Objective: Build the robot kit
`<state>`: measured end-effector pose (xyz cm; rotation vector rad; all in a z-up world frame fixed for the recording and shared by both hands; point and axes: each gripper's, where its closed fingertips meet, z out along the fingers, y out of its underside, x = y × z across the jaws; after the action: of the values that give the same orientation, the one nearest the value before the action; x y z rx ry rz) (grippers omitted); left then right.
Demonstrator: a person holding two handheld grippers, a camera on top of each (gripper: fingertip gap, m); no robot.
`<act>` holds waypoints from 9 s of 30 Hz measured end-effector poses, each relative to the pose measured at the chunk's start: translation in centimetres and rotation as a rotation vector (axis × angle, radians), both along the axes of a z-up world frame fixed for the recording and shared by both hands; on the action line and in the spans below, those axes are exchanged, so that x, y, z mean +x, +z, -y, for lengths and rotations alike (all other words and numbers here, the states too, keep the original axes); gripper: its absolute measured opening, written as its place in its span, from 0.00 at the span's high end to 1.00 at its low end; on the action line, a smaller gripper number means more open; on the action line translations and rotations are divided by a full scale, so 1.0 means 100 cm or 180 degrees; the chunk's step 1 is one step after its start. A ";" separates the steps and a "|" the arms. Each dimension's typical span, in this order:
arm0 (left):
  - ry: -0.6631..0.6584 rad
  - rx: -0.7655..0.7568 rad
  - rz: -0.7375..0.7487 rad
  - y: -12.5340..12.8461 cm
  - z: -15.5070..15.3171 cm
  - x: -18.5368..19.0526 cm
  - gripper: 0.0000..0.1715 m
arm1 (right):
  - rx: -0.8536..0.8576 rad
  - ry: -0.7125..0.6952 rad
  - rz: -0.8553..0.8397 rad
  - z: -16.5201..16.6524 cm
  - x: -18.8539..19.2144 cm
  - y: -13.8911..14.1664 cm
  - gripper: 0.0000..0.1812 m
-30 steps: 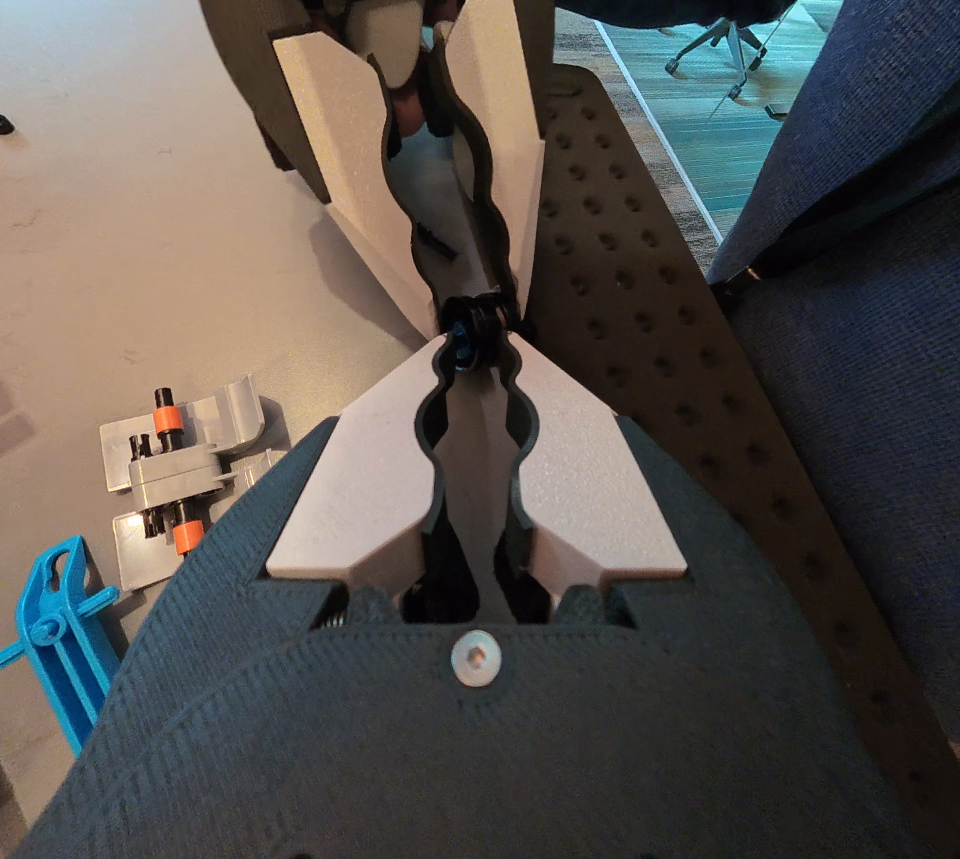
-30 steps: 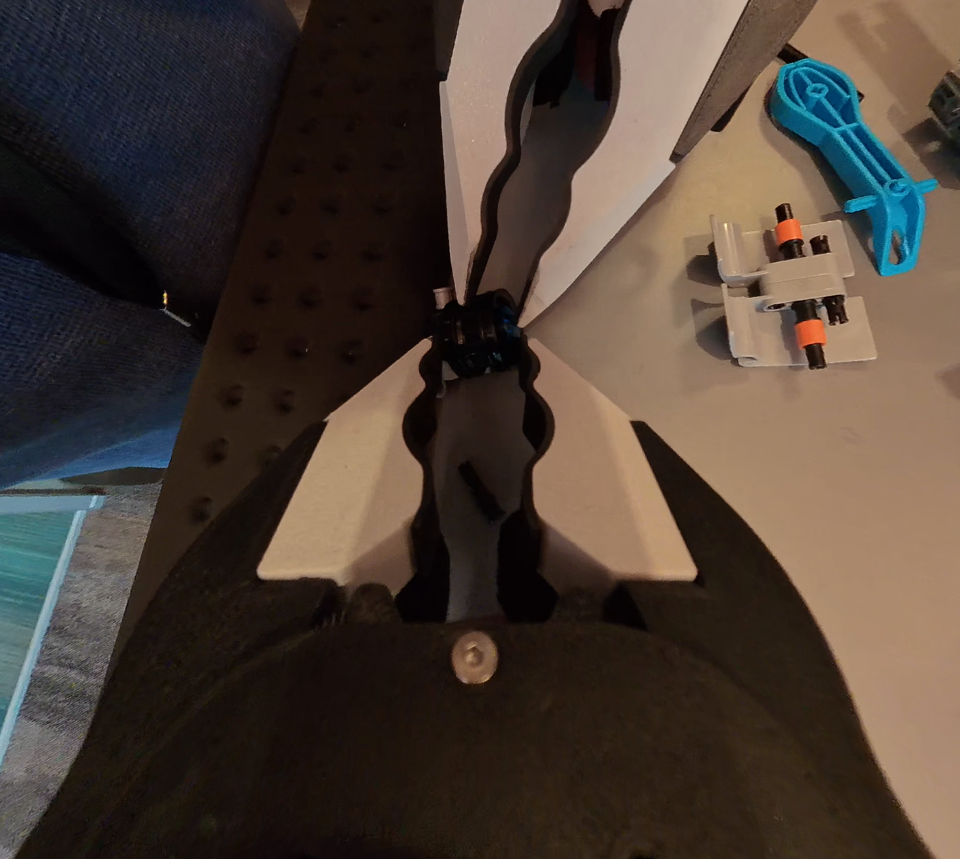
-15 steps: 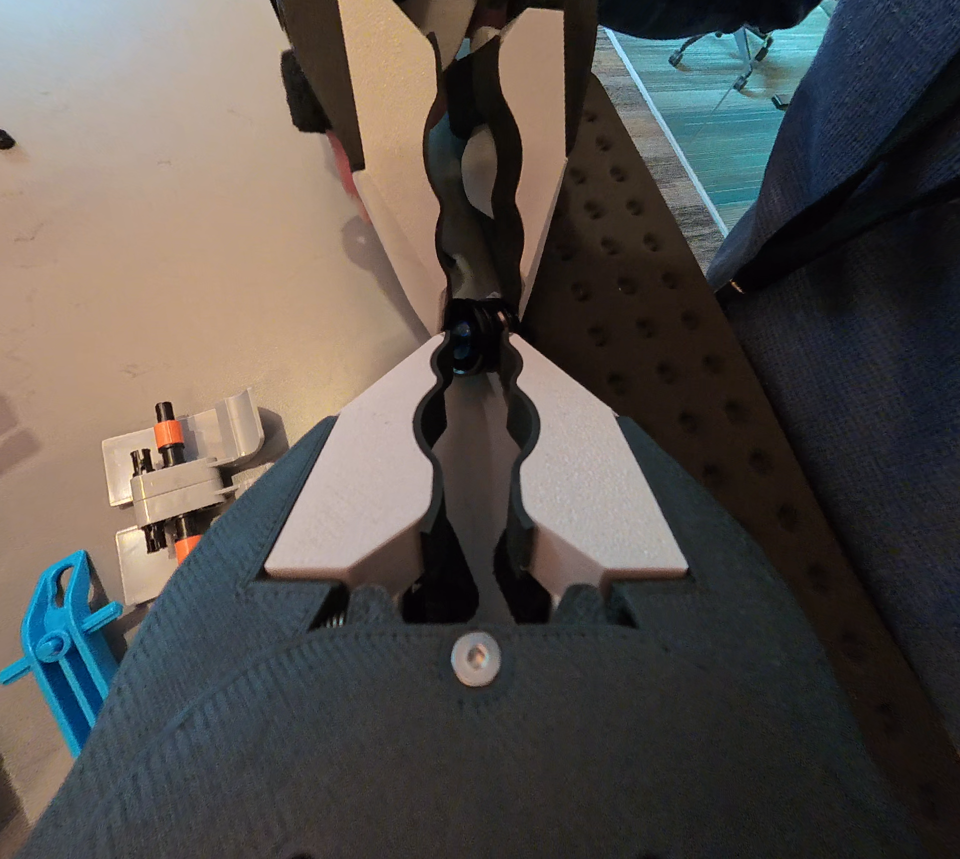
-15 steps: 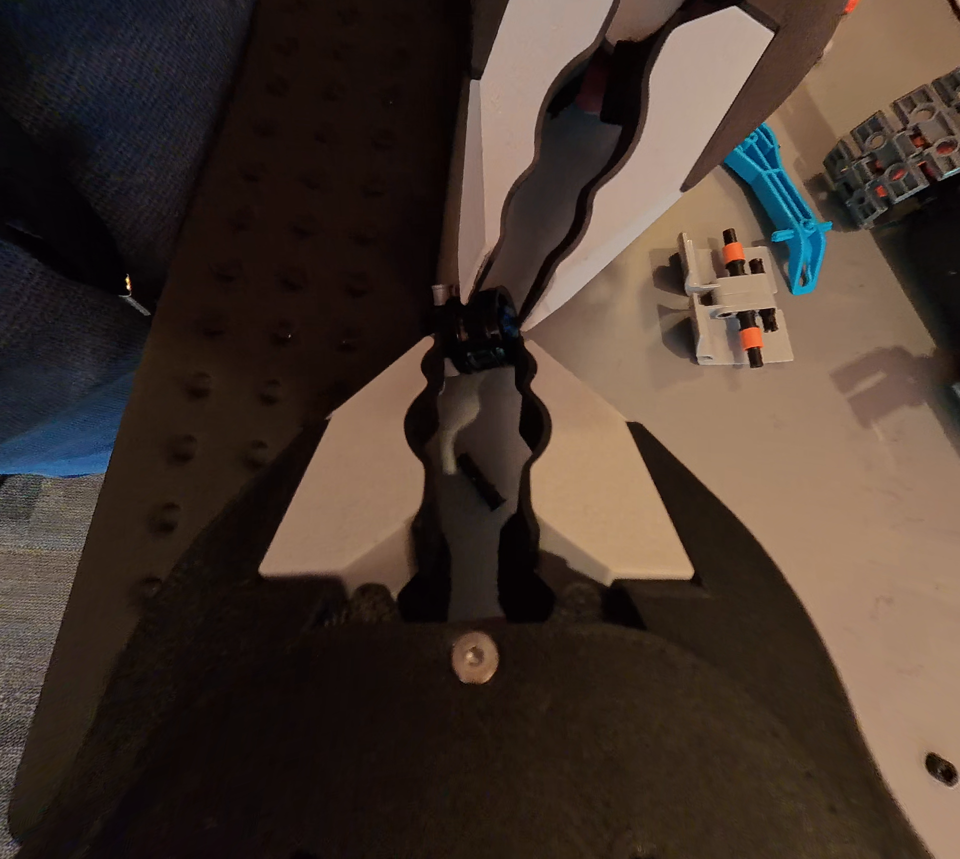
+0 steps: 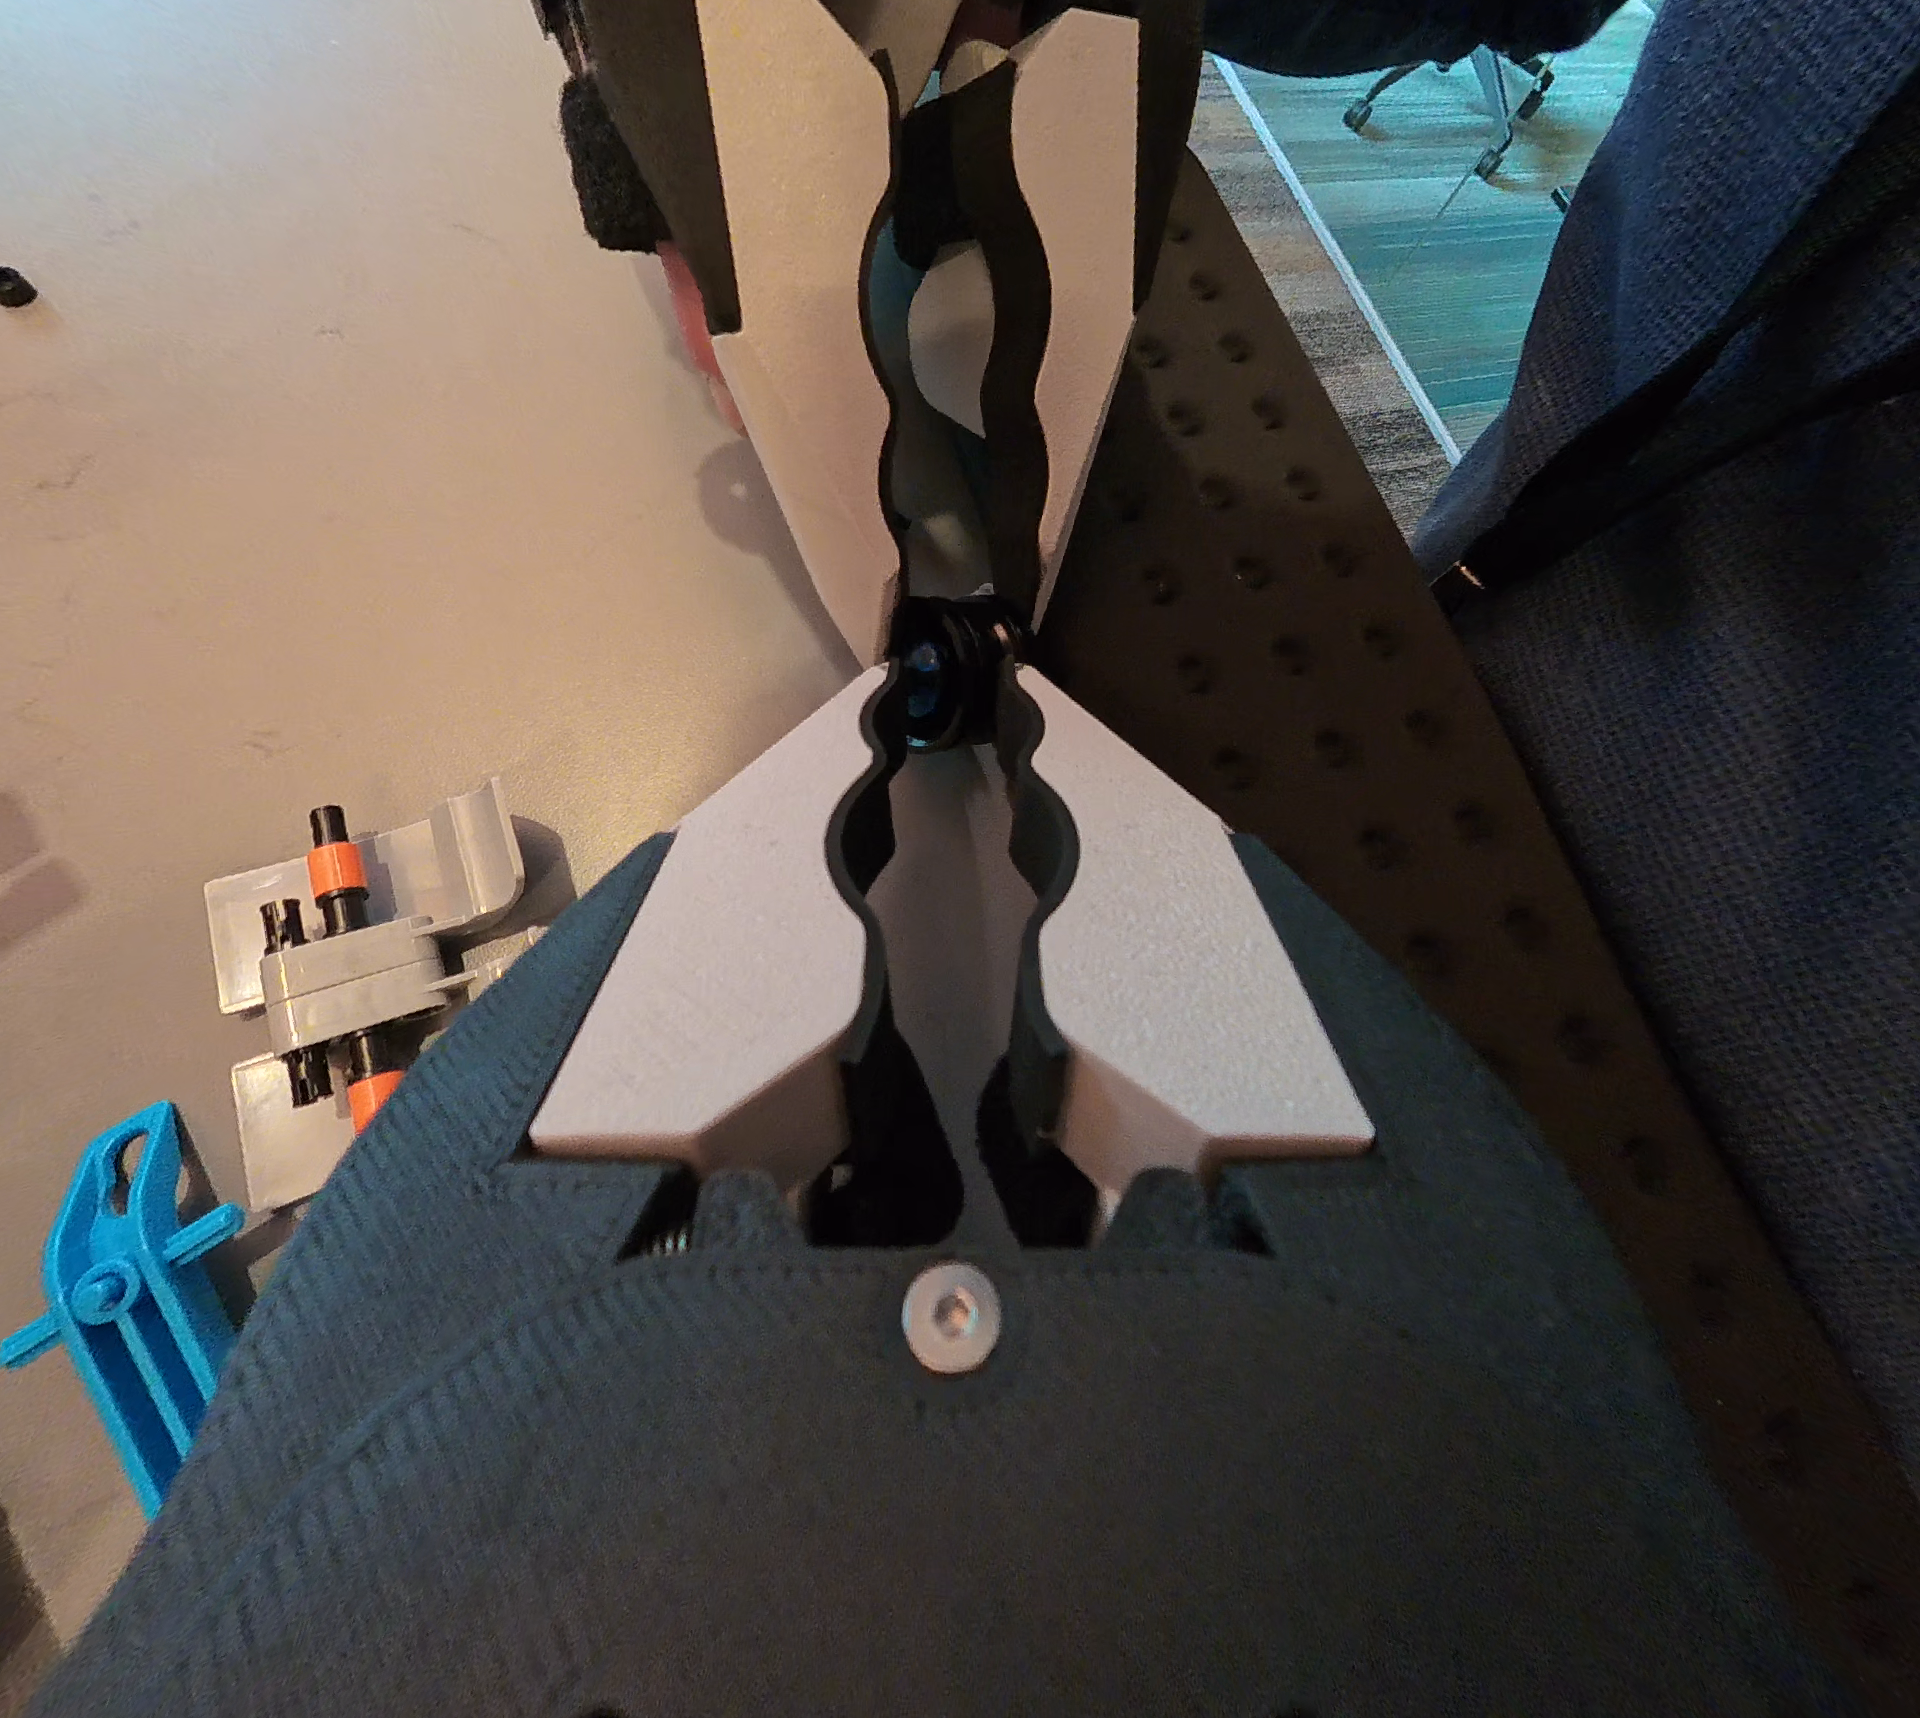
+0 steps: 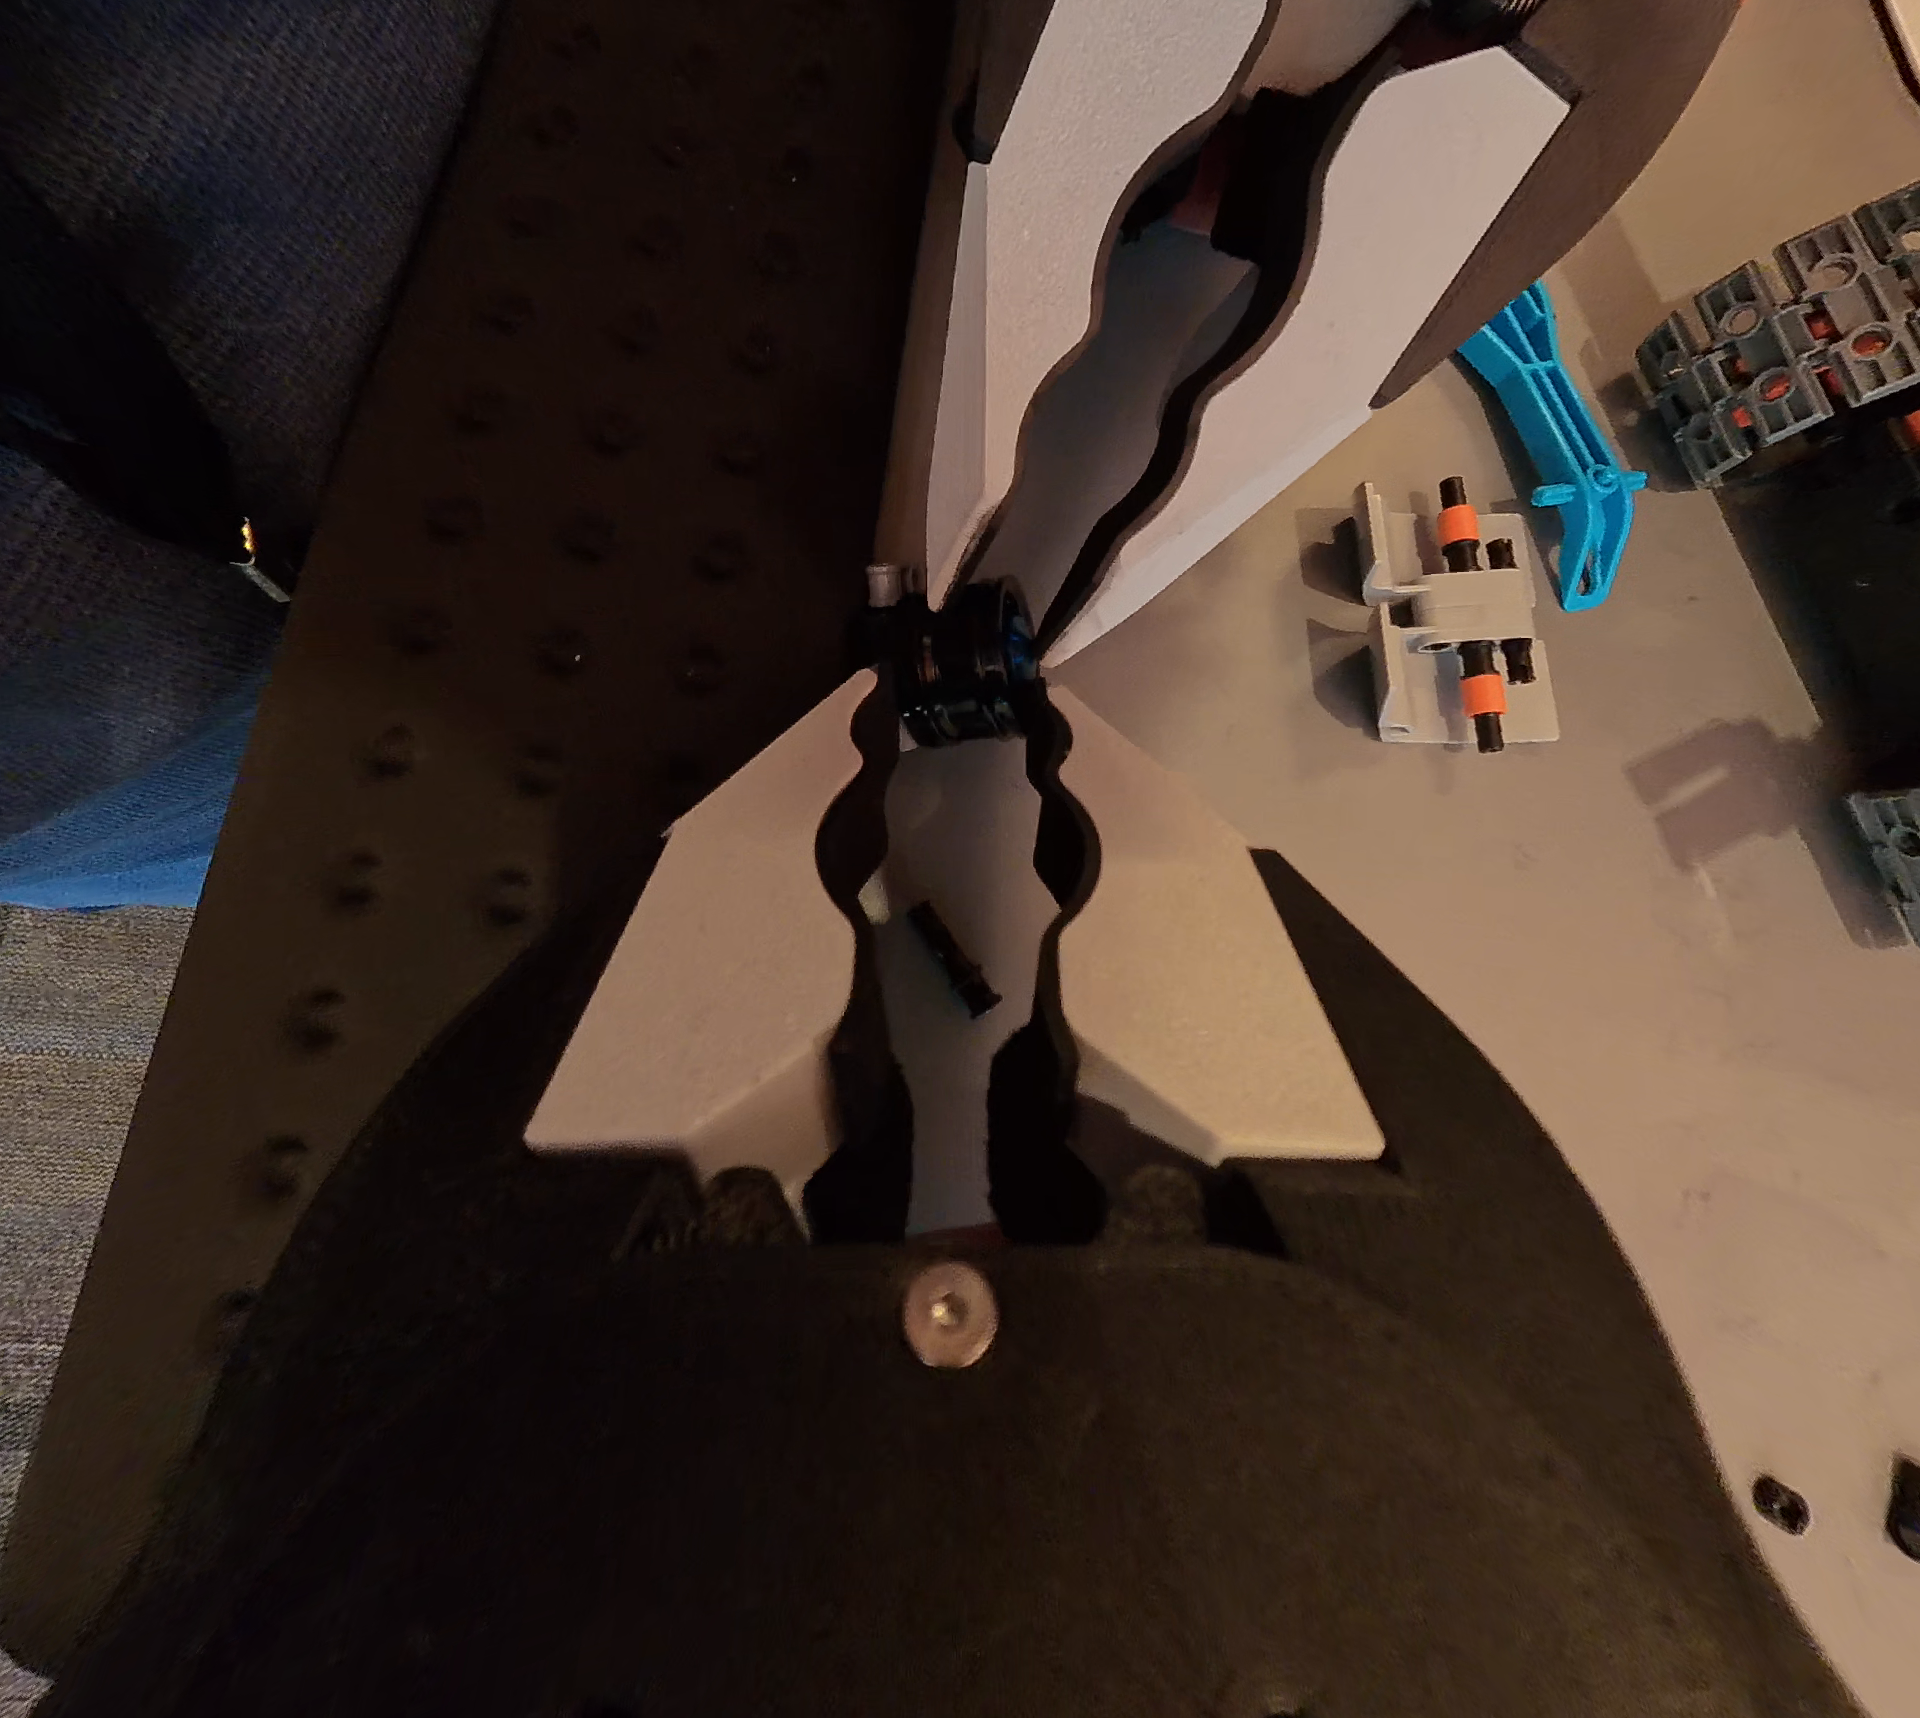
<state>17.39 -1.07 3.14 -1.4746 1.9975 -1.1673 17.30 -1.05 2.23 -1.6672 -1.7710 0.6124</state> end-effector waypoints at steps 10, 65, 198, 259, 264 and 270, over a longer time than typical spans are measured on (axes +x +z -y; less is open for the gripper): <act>-0.0019 -0.0142 -0.0027 0.000 0.001 0.000 0.91 | -0.0131 0.0050 0.0037 0.001 0.000 0.000 0.87; -0.0155 0.2736 0.0302 -0.005 -0.031 0.000 0.80 | -0.0890 -0.0902 -0.0689 -0.034 0.000 0.010 0.80; 0.0483 0.2776 0.0375 0.002 -0.040 -0.008 0.83 | -0.0641 -0.0963 -0.0584 -0.047 -0.014 0.005 0.85; 0.1122 0.0939 0.0296 0.022 -0.062 0.002 0.91 | 0.1249 -0.1007 0.0391 -0.067 0.003 0.021 0.84; 0.1113 0.0891 0.0360 0.026 -0.062 0.001 0.93 | 0.1182 -0.1060 0.0309 -0.066 0.003 0.024 0.84; 0.1120 0.0329 0.0411 0.034 -0.060 0.001 0.83 | 0.1059 -0.1193 -0.0022 -0.064 0.001 0.034 0.84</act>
<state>17.45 4.93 6.55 -1.5744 1.6059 -0.9678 17.40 5.38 5.61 -1.6912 -1.4086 0.1452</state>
